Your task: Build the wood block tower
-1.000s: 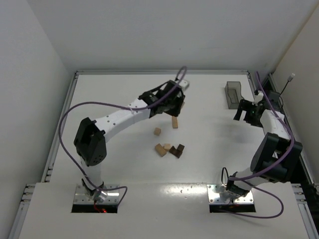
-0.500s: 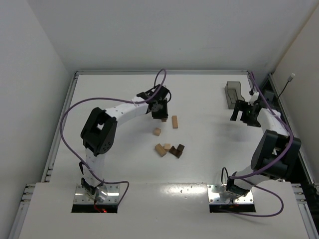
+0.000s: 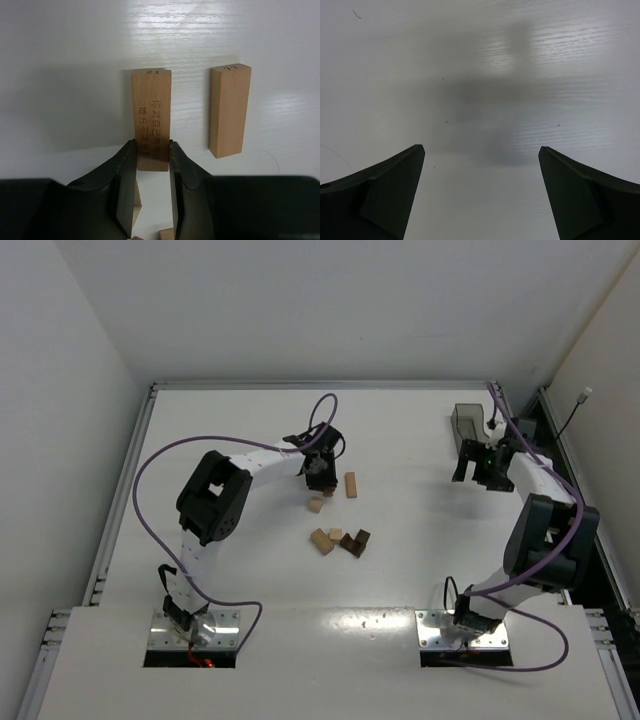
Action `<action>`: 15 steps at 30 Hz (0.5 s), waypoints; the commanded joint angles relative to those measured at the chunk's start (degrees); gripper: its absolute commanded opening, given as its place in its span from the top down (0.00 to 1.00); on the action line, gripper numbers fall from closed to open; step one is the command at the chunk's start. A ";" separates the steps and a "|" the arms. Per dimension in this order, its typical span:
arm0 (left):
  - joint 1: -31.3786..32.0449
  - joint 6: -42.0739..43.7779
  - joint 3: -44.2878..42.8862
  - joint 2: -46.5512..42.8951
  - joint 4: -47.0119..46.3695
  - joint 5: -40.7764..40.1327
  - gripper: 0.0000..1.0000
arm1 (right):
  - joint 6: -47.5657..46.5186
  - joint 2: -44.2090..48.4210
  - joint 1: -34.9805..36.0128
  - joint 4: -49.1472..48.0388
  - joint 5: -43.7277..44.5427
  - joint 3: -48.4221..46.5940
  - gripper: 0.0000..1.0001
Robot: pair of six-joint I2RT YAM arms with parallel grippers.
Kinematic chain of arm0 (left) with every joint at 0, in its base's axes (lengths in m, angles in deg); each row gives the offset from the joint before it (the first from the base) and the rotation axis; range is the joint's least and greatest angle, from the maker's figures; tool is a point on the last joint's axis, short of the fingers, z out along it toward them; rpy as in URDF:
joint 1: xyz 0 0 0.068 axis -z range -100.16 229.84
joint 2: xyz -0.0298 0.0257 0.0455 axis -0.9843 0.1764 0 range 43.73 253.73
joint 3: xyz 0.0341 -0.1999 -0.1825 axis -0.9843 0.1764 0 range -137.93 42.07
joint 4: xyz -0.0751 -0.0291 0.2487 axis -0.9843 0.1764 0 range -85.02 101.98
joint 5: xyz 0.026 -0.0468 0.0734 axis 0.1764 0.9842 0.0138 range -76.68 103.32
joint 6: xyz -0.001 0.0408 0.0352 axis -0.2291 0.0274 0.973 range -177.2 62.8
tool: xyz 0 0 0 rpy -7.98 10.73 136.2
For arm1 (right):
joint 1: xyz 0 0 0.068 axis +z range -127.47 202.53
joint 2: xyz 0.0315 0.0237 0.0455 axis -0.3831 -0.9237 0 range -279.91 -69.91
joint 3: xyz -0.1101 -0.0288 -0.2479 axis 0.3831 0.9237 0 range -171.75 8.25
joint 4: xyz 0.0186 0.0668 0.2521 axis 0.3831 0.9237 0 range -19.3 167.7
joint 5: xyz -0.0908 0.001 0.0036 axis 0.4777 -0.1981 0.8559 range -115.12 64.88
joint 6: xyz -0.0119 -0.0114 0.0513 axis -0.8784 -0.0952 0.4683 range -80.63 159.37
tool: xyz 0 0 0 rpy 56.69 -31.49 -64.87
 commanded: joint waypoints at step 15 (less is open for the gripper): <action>0.07 -1.12 1.85 0.80 -2.63 -1.32 0.79 | 2.33 -7.34 12.83 -0.68 2.13 -8.60 0.03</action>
